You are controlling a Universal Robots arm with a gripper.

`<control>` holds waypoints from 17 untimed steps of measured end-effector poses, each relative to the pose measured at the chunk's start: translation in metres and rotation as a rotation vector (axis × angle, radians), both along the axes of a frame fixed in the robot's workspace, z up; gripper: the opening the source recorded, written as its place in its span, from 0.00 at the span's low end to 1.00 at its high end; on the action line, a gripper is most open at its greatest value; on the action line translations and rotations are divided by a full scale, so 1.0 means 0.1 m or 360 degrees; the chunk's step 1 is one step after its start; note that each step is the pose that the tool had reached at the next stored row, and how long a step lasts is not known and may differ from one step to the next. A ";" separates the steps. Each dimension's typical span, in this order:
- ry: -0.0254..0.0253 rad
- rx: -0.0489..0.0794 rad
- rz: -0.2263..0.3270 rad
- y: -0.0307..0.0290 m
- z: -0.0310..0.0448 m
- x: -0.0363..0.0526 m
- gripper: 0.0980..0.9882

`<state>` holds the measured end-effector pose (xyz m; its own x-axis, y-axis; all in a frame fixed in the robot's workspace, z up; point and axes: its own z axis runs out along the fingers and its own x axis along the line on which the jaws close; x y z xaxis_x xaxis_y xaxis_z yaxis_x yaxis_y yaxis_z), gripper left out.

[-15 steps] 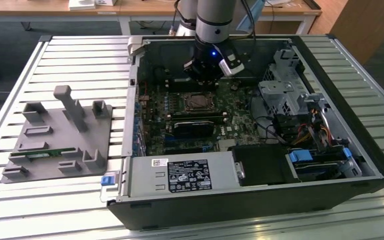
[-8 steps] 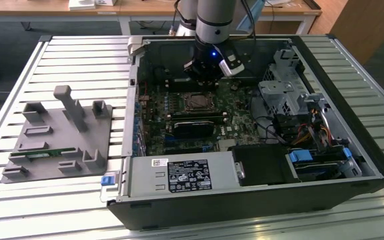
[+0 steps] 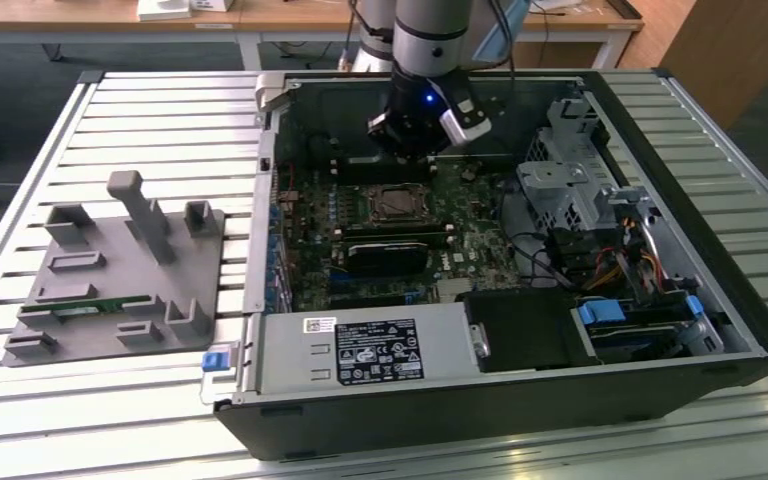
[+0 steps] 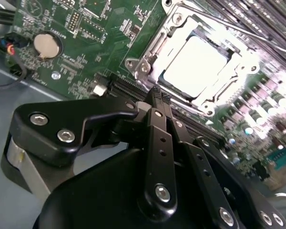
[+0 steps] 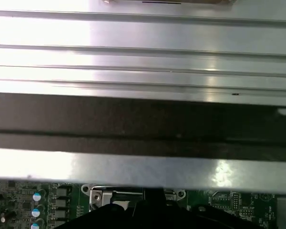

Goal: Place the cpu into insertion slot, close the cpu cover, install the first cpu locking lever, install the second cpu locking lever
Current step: 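Install the second cpu locking lever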

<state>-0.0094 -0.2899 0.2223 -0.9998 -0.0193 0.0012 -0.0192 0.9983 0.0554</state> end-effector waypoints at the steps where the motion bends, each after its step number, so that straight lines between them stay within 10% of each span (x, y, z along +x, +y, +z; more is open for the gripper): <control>1: 0.00001 0.0000 0.0000 0.000 0.031 0.000 0.01; 7: 0.00001 0.0000 0.0000 0.000 0.199 0.000 0.01; 17: 0.00000 0.0000 -0.0001 -0.058 0.201 0.000 0.01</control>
<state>-0.0094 -0.2957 0.2425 -0.9998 -0.0187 0.0012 -0.0186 0.9983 0.0554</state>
